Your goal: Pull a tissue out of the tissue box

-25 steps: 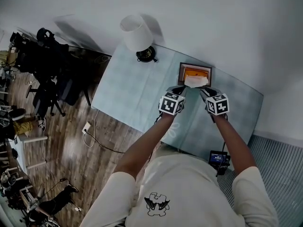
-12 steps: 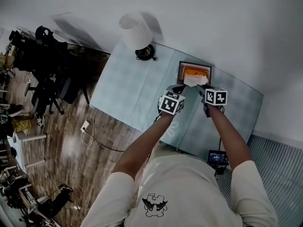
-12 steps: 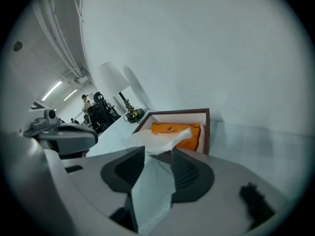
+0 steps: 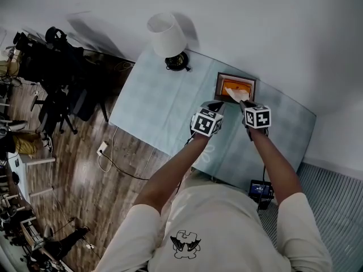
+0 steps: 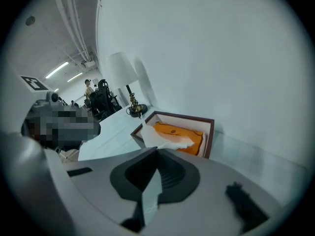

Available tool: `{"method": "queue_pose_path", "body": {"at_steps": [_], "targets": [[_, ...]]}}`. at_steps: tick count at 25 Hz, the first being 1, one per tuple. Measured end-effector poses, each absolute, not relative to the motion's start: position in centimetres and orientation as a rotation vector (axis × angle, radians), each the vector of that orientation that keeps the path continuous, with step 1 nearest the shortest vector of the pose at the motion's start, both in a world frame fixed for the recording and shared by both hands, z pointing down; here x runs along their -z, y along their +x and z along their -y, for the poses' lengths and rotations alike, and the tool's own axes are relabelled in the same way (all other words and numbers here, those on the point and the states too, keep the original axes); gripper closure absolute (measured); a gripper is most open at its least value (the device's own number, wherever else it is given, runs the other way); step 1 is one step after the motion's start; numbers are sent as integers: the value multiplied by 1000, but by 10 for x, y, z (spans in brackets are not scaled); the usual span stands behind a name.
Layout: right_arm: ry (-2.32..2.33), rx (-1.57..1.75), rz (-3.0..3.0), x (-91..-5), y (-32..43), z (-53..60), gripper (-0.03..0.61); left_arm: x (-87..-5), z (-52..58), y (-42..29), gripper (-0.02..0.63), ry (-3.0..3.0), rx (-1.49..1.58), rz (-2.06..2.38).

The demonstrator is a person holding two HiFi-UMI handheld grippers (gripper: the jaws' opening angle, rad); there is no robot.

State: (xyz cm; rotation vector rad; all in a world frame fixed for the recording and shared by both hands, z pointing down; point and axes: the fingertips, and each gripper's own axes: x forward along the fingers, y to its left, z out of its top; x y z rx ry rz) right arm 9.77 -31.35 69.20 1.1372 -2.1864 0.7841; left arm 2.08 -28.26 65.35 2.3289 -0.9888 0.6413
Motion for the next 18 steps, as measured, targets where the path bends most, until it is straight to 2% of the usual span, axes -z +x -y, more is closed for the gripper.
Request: {"method": "queue_pose_path", "body": {"at_steps": [18], "targets": [[1135,-647,2340,-621,84,271,565,-616,262,6,607,2395,-594,1057]]}}
